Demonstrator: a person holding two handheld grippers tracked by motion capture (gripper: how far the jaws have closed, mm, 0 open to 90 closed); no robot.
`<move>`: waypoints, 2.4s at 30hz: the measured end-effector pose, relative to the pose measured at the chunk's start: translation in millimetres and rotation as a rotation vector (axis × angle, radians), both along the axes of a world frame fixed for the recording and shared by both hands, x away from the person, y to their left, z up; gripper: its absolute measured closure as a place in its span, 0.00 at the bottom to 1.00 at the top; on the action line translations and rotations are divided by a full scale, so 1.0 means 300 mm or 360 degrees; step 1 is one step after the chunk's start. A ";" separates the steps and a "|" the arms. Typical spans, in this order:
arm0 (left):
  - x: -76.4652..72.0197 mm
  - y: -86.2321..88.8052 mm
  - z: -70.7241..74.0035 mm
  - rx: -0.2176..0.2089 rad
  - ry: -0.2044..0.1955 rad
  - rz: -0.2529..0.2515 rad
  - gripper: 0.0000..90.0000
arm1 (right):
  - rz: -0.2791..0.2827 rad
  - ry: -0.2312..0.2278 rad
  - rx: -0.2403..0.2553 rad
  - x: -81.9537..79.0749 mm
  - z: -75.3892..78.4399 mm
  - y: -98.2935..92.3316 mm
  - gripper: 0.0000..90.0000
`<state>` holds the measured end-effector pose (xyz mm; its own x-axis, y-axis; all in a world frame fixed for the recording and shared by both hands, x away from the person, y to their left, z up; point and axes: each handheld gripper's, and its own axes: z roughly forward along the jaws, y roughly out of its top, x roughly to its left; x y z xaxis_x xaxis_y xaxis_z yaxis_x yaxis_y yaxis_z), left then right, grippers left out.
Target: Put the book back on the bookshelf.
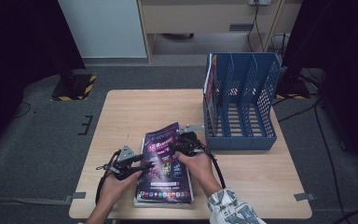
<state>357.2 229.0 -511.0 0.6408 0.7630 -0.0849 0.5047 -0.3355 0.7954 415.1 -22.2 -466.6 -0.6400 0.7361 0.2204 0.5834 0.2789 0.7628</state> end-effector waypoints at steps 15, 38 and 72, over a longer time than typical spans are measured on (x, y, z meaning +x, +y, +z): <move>0.008 0.012 0.002 -0.0032 0.0000 0.0036 0.36 | 0.0092 -0.0182 0.0021 -0.017 0.075 0.021 0.88; 0.025 0.008 0.002 -0.0199 0.0016 -0.0034 0.31 | 0.0229 -0.0476 0.0134 -0.045 0.189 0.029 0.90; 0.029 0.070 0.108 -0.0229 -0.0104 0.0036 0.90 | 0.0312 -0.0652 0.0252 -0.046 0.236 -0.017 0.92</move>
